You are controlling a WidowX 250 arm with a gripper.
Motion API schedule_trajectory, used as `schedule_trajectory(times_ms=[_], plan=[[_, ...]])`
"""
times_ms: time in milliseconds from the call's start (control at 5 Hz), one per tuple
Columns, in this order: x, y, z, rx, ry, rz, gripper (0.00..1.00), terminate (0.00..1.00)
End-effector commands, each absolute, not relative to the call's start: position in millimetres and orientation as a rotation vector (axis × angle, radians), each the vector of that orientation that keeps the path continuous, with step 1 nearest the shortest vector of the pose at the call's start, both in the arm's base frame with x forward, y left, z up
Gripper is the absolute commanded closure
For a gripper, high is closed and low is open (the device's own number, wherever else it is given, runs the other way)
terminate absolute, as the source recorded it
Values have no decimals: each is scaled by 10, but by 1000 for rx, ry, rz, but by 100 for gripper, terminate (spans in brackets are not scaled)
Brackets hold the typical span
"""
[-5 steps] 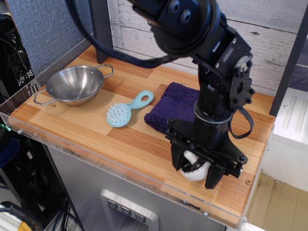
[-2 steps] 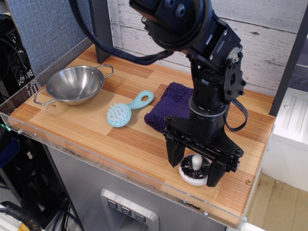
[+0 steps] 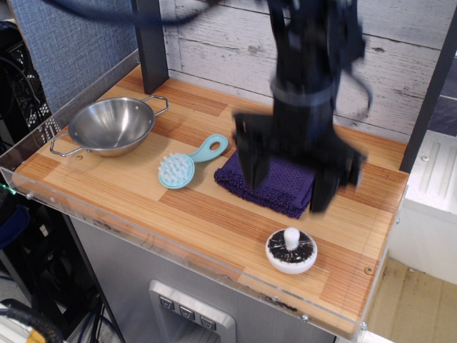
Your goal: PICK UP THE BRUSH AND PUT ANOTHER SIDE OF THE TABLE
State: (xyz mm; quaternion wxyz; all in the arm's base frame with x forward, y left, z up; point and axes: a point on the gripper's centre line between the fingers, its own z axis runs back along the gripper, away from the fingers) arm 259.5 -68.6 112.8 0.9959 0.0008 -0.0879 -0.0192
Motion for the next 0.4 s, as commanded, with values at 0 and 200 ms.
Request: schedule_trajectory(times_ms=[0,200], plan=[[2623,-321,1800,31,-248,17,0,0],[2739,-261,1745,30,-178,2,0,0]])
